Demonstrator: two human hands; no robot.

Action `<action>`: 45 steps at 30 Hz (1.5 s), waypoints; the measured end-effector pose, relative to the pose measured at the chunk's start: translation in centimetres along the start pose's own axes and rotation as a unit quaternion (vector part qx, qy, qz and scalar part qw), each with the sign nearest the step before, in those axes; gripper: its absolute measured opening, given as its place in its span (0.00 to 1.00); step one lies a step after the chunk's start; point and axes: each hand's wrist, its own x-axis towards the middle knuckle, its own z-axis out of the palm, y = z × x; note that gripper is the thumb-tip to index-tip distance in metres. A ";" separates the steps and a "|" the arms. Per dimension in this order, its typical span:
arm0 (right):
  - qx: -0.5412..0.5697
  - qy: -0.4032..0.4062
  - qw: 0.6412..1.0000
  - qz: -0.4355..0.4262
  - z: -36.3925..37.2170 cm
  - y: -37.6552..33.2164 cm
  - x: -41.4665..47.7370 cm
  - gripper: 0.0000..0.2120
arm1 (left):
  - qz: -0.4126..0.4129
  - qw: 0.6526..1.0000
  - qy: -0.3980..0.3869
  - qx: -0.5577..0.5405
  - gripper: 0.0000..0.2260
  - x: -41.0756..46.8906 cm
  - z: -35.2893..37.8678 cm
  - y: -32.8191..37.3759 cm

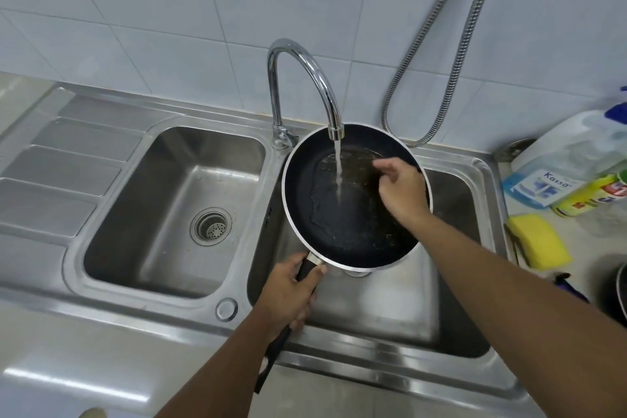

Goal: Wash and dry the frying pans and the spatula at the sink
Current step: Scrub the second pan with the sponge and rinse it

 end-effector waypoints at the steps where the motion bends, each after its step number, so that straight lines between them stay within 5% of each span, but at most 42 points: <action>1: -0.039 0.009 0.999 -0.012 -0.1 0.7 -1.4 0.19 | 0.007 1.000 0.004 -0.007 0.07 0.0 0.2 0.1; 5: -0.198 -0.053 0.978 -0.035 1.9 2.6 -5.6 0.30 | 0.033 0.999 0.009 -0.034 0.06 0.2 1.1 1.1; 8: -0.252 -0.023 0.963 -0.098 3.2 3.0 -7.0 0.31 | 0.059 0.998 0.008 -0.027 0.05 0.4 1.5 1.7; 16: -0.202 0.097 0.972 -0.069 1.2 6.7 -7.5 0.27 | 0.070 0.993 0.085 0.049 0.05 1.8 1.6 0.6; 22: -0.159 0.070 0.984 -0.038 1.1 8.7 -8.9 0.26 | 0.062 0.986 0.114 0.108 0.09 2.8 0.2 -0.1; 28: -0.028 0.047 0.996 -0.066 2.3 5.0 -7.8 0.14 | 0.046 0.986 0.112 0.111 0.05 2.7 0.5 -1.1; 31: -0.017 -0.101 0.987 -0.121 4.1 1.1 -6.6 0.16 | 0.031 0.990 0.108 0.089 0.03 2.3 1.3 -1.3; 35: -0.115 -0.363 0.917 -0.119 7.5 -0.8 -6.0 0.27 | 0.023 0.994 0.093 0.062 0.03 1.9 1.4 -1.2; 38: -0.252 -0.309 0.906 -0.141 8.5 0.1 -3.4 0.29 | 0.022 0.995 0.087 0.042 0.03 1.4 1.0 -1.0; 45: -0.290 -0.215 0.932 -0.037 8.8 -1.2 1.2 0.36 | 0.060 0.990 0.076 0.102 0.05 1.0 0.8 -1.7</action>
